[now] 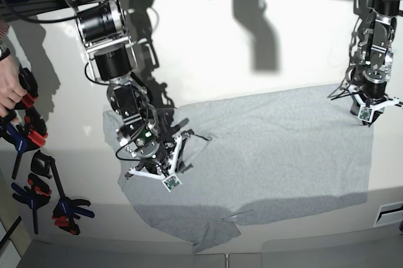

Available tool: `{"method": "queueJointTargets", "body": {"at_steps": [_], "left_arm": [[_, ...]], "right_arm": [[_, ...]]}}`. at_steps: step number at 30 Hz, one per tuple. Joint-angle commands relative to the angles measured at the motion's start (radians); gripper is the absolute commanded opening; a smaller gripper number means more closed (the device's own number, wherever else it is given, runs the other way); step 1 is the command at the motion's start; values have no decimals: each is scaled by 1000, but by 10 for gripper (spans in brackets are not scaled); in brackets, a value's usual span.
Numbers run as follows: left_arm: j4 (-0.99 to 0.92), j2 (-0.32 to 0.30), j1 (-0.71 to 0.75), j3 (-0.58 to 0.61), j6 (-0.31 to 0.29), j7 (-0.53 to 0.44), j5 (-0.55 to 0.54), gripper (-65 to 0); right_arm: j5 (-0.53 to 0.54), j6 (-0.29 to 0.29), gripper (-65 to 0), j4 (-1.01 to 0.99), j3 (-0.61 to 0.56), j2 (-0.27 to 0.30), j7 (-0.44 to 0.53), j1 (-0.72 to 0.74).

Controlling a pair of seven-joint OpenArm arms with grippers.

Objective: Fold the T-shirt properly
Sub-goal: 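Lift the hem with both grippers and carry it toward the collar, then lower the hem onto the shirt near the collar and release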

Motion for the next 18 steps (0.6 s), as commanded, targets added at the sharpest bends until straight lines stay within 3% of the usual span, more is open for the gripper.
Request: {"method": "queueJointTargets", "body": {"at_steps": [1, 15, 18], "left_arm": [[14, -22, -19, -10, 19, -25, 3, -650], [14, -22, -19, -10, 19, -24, 3, -650], [14, -22, -19, -10, 19, -24, 3, -650]], "right_arm": [[-1, -5, -650, 15, 6, 3, 28, 45], [3, -25, -640, 15, 6, 3, 41, 46], [0, -25, -418, 15, 6, 3, 95, 45]]}}
